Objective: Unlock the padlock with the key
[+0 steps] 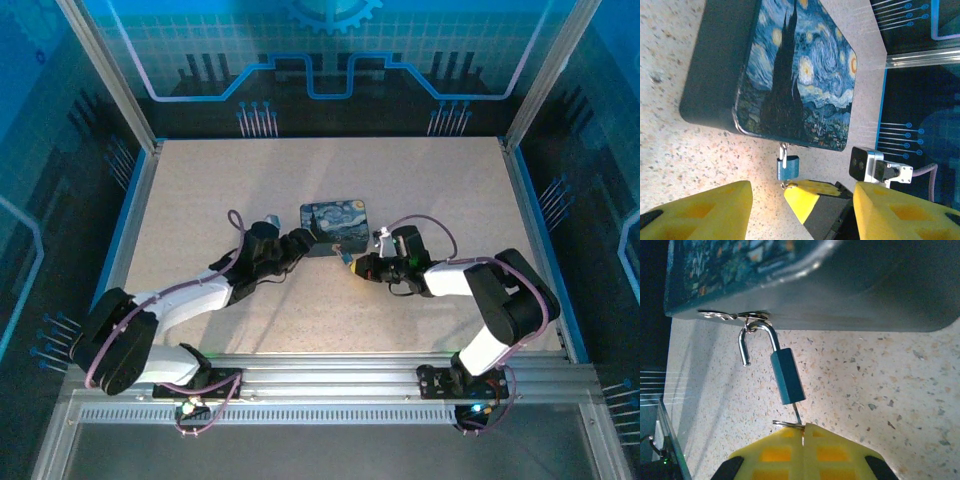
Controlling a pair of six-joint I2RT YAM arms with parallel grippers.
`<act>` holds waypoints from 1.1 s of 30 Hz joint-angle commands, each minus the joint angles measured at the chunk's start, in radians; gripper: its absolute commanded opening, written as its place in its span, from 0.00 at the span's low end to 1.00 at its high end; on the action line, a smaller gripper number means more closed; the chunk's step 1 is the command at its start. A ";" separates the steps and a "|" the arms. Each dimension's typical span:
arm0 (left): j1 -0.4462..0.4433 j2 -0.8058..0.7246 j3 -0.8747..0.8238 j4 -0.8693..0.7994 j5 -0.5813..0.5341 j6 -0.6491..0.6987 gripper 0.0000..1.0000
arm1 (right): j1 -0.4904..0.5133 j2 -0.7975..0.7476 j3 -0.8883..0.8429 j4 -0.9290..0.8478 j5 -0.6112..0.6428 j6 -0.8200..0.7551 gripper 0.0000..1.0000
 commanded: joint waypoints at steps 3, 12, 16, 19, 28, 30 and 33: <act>0.024 -0.042 0.006 -0.078 -0.037 0.055 0.59 | -0.017 0.017 -0.008 0.023 -0.019 0.041 0.08; 0.078 -0.030 0.057 -0.184 -0.031 0.172 0.65 | -0.031 -0.015 -0.028 0.008 0.001 0.041 0.29; 0.109 -0.006 0.101 -0.240 -0.020 0.247 0.69 | -0.041 -0.046 -0.036 0.020 -0.004 0.005 0.33; 0.135 0.033 0.153 -0.275 0.009 0.313 0.73 | -0.050 -0.083 -0.043 0.037 -0.013 -0.036 0.41; 0.162 0.252 0.354 -0.353 0.165 0.440 0.74 | -0.057 -0.109 -0.036 0.128 -0.045 -0.043 0.58; 0.163 0.301 0.385 -0.360 0.176 0.449 0.73 | -0.059 -0.098 -0.022 0.136 -0.052 -0.039 0.59; 0.163 0.361 0.416 -0.365 0.191 0.450 0.71 | -0.064 -0.076 0.003 0.146 -0.055 -0.041 0.59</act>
